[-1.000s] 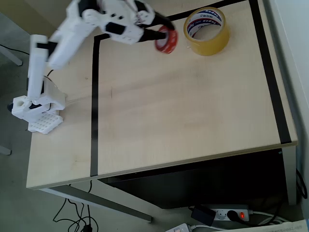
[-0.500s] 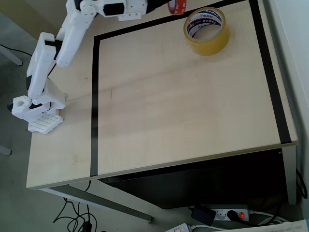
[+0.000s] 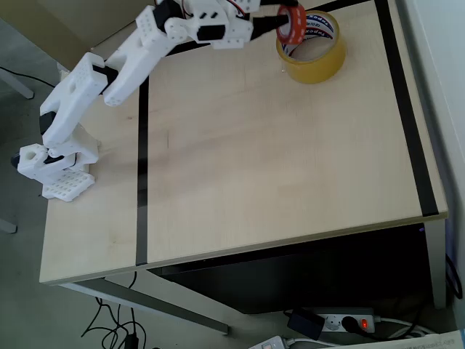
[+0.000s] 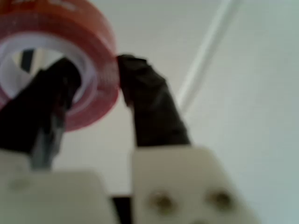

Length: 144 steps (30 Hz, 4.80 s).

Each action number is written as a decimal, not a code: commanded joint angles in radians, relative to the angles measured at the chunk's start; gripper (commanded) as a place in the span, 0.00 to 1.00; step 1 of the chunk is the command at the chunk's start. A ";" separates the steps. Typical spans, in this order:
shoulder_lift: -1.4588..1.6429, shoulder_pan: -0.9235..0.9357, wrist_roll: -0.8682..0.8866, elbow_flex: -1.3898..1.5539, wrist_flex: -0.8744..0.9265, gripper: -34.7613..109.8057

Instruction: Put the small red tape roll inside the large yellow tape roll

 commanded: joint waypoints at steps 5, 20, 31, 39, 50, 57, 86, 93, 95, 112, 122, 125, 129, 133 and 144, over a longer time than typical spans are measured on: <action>0.044 -0.015 0.005 -0.034 -0.044 0.26; 0.029 -0.020 0.008 -0.037 0.031 0.34; 0.127 0.006 0.005 -0.118 0.270 0.24; 0.310 0.075 0.002 -0.114 0.706 0.24; 0.721 0.250 0.166 0.370 0.890 0.24; 1.062 0.302 0.207 0.785 0.890 0.24; 2.278 0.215 0.198 2.350 0.107 0.24; 2.437 0.052 0.206 2.425 0.218 0.25; 2.484 0.060 0.218 2.441 0.222 0.25; 2.862 0.175 0.218 2.819 0.230 0.24; 2.861 0.229 0.218 3.031 0.213 0.24; 2.861 0.224 0.218 3.031 0.232 0.24; 2.861 0.179 0.218 3.033 0.285 0.25; 2.862 0.137 0.218 3.033 0.307 0.25; 2.862 0.074 0.218 3.033 0.319 0.25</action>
